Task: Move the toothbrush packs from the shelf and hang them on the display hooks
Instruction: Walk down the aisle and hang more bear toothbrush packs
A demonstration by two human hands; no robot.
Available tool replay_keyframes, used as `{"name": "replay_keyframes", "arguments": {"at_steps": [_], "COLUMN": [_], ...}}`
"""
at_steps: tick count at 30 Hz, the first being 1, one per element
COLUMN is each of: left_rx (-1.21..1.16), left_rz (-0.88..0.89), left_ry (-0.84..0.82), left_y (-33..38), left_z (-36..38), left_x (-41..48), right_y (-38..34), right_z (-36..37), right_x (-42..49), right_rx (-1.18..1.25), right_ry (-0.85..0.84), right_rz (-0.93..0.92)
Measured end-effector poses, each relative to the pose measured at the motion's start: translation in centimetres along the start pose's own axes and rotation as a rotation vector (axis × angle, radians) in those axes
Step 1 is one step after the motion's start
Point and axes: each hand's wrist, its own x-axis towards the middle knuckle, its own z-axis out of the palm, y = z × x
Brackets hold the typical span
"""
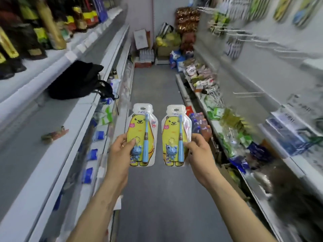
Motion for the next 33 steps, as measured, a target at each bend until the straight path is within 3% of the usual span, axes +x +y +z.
{"name": "replay_keyframes", "arguments": {"at_steps": [12, 21, 33], "left_rx": [0.046, 0.030, 0.005], "left_rz": [0.044, 0.068, 0.120], "left_ry": [-0.392, -0.561, -0.936], "left_y": [5.3, 7.8, 11.7], "left_z": [21.7, 37.8, 56.6], "left_x": [22.8, 35.5, 49.2], "right_y": [-9.4, -16.1, -25.0], "right_z": [-6.7, -12.0, -15.9], "right_x": [20.2, 35.2, 46.5], "right_rx": [0.143, 0.107, 0.040], "right_ry": [0.424, 0.574, 0.915], "right_rz": [-0.156, -0.235, -0.353]}}
